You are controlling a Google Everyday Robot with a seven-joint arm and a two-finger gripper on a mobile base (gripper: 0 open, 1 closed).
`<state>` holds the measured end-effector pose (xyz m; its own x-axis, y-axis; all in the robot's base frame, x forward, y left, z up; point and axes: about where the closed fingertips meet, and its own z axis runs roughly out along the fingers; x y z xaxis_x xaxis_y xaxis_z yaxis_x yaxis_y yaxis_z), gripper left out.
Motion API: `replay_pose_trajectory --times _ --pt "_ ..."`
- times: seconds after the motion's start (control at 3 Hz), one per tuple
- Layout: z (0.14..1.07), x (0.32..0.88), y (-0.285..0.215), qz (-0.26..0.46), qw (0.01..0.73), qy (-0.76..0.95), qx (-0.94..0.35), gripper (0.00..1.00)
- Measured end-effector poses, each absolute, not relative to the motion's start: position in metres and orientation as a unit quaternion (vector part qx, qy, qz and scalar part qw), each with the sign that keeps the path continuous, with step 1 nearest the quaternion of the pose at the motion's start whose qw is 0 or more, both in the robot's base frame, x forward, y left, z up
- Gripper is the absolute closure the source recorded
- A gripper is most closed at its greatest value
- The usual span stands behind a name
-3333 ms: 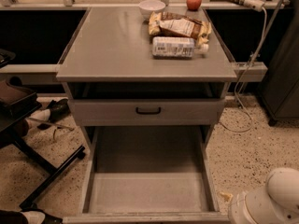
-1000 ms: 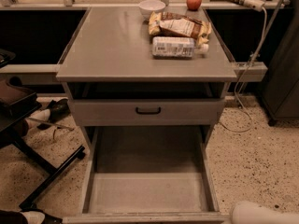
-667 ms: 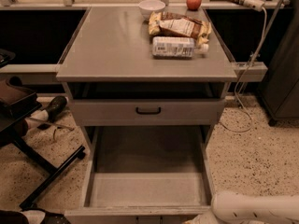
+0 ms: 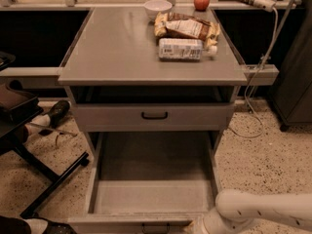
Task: Close middle drawer
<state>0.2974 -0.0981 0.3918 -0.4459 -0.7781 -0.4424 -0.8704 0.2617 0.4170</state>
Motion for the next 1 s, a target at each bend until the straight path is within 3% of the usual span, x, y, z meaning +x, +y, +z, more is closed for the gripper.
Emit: replay_pose_trajectory --times 0.33,1.0 --pt "0.393 0.311 -0.09 0.316 0.077 0.784 -0.528 0.0" --pt "0.409 0.398 -0.07 0.305 0.121 0.777 -0.537 0.0"
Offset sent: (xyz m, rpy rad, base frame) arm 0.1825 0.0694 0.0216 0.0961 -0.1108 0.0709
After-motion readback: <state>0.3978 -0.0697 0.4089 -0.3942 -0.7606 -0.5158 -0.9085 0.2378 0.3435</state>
